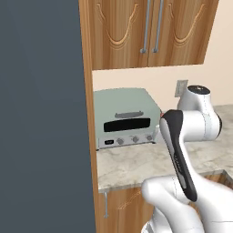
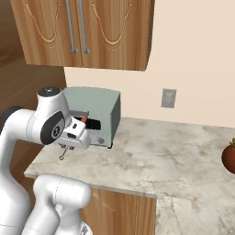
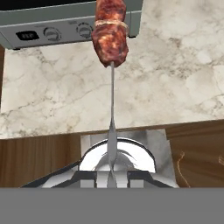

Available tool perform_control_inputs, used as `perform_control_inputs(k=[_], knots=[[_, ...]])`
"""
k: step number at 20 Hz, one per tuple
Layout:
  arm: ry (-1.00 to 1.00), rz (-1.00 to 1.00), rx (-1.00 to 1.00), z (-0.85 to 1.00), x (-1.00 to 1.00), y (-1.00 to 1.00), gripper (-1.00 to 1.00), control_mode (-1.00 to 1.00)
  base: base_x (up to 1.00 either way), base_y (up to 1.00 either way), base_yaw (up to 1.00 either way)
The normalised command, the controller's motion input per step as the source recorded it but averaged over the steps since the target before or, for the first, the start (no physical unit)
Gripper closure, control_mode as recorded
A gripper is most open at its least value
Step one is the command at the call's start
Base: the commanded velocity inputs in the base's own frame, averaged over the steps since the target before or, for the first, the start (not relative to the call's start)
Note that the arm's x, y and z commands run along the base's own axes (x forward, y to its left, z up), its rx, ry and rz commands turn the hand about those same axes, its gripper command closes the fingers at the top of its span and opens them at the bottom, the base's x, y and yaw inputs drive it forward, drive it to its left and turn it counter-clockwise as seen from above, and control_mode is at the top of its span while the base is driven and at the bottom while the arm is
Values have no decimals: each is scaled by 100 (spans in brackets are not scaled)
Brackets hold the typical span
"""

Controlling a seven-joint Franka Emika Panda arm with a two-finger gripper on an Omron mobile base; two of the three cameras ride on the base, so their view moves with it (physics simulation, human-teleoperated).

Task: Store the kebab skewer in the freezer for long-term storage. Close the freezer door after placing the cooked food.

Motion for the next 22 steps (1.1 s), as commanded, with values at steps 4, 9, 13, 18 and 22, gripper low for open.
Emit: perform_control_inputs(k=[4, 9, 13, 18, 22], knots=[[0, 0, 0, 0, 0, 0, 100, -100, 0, 0, 0], [0, 0, 0, 0, -17, 0, 100, 100, -10, 0, 0], [0, 0, 0, 0, 0, 0, 100, 100, -56, 0, 0], [0, 0, 0, 0, 0, 0, 100, 100, -58, 2, 0], [0, 0, 0, 0, 0, 0, 100, 100, -71, 19, 0]])
